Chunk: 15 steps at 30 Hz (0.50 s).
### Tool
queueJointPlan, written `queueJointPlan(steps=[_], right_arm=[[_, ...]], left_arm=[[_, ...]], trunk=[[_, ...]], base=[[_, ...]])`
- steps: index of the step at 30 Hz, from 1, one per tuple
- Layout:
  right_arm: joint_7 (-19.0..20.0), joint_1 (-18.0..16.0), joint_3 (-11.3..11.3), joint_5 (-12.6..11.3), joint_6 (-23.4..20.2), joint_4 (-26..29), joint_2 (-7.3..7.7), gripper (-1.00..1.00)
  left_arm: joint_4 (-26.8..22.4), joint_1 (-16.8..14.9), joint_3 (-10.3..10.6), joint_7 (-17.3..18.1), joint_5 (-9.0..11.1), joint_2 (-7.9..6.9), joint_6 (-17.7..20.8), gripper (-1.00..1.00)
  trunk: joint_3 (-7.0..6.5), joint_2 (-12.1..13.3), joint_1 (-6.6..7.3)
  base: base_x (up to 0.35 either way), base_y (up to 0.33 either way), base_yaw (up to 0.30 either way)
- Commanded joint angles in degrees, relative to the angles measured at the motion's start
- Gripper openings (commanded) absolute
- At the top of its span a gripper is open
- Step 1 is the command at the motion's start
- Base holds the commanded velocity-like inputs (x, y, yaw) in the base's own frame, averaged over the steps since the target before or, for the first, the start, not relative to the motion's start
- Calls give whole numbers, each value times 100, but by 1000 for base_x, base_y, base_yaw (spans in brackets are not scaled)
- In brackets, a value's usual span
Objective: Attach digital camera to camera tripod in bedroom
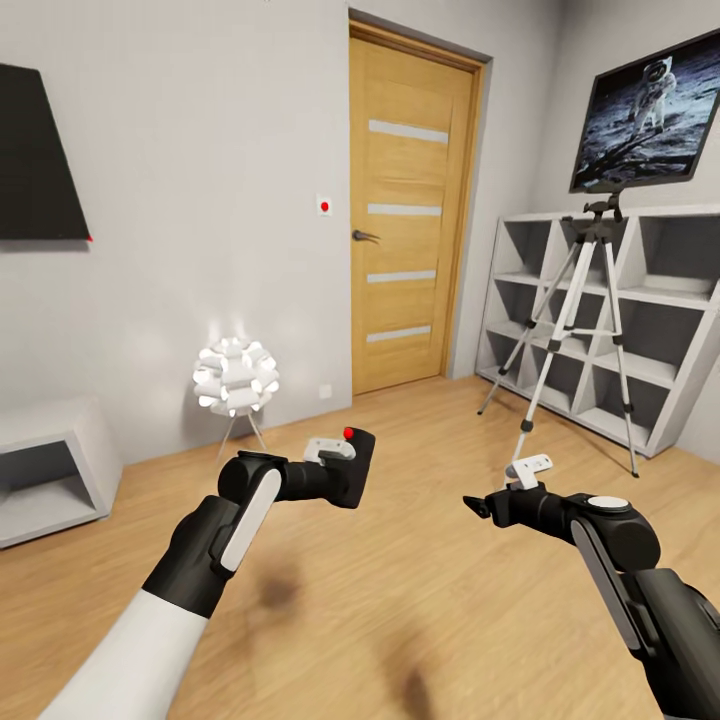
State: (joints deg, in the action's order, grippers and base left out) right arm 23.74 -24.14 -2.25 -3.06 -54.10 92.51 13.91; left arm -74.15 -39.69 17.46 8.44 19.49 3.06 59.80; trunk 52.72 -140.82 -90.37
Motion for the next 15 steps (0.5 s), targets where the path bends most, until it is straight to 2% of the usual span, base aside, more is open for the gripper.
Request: queueJointPlan(steps=[1, 15], right_arm=[[-11, -4, 0, -28, -28, 4, 1, 100], [-26, -11, 14, -31, -23, 4, -25, 100]], left_arm=[[-3, -4, -7, 70, -61, 2, 20, -100], [-3, -4, -14, 70, -64, 6, 20, -100]], trunk=[[-12, 39, 24], [-264, 600, 331]], base=[[0, 0, 0], [0, 0, 0]])
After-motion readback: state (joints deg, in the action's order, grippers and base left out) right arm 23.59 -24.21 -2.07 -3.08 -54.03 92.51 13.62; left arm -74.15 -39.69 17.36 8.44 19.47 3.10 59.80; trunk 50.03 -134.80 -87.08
